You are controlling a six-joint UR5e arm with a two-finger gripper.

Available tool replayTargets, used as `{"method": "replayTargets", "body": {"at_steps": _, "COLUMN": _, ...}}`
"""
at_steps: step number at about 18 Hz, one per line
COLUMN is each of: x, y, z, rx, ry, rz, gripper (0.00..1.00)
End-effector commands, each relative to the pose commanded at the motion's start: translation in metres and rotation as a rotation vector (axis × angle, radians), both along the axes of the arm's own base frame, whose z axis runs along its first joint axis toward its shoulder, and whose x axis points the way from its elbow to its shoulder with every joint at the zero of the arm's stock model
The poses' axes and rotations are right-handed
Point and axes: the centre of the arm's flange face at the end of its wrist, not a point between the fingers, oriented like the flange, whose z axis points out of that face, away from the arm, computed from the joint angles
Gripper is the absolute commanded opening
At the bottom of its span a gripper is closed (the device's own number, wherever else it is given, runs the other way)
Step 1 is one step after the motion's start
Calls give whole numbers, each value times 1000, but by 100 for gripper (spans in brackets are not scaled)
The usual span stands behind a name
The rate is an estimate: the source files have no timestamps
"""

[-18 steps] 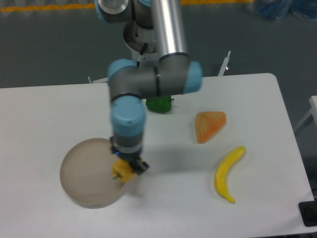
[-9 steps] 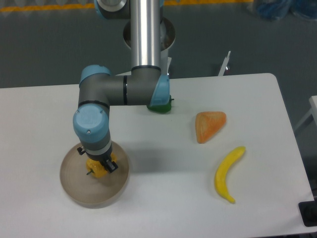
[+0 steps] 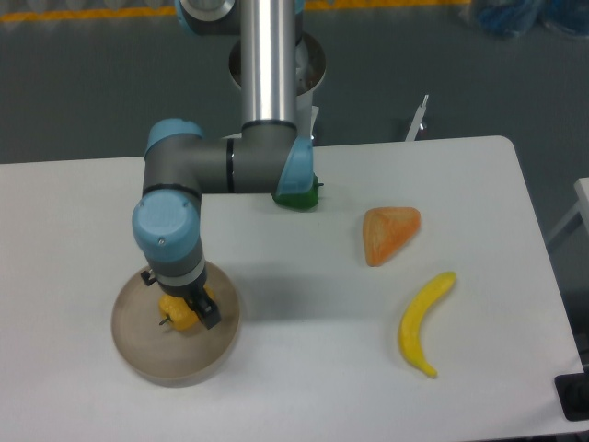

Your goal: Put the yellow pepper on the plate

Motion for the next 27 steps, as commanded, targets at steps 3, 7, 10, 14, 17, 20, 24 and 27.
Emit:
{"method": "replayTargets", "body": {"at_steps": 3, "x": -86, "y": -17, "z": 21, "rx": 40, "ry": 18, "rz": 94, "gripper": 100}}
{"method": "replayTargets", "body": {"at_steps": 7, "x": -184, "y": -46, "z": 21, "rx": 41, "ry": 35, "rz": 44, "gripper": 100}}
{"method": "replayTargets", "body": {"at_steps": 10, "x": -238, "y": -67, "z": 11, "rx": 31, "ry": 40, "rz": -26, "gripper": 100}}
{"method": "replayTargets", "body": {"at_steps": 14, "x": -284, "y": -92, "z": -5, "rx": -24, "ry": 69, "rz": -86, "gripper": 100}}
{"method": "replayTargets", "body": {"at_steps": 17, "x": -308, "y": -102, "z": -15, "rx": -49, "ry": 76, "rz": -174, "gripper": 100}}
{"method": "replayTargets", "body": {"at_steps": 20, "x": -317, "y": -97, "z": -18, "rx": -15, "ry": 103, "rz": -179, "gripper": 100}}
{"method": "replayTargets", "body": {"at_steps": 24, "x": -317, "y": -94, "z": -19, "rx": -4, "ry": 106, "rz": -177, "gripper": 100}}
{"method": "replayTargets", "body": {"at_steps": 27, "x": -316, "y": -93, "z": -19, "rx": -2, "ry": 107, "rz": -179, "gripper": 100}}
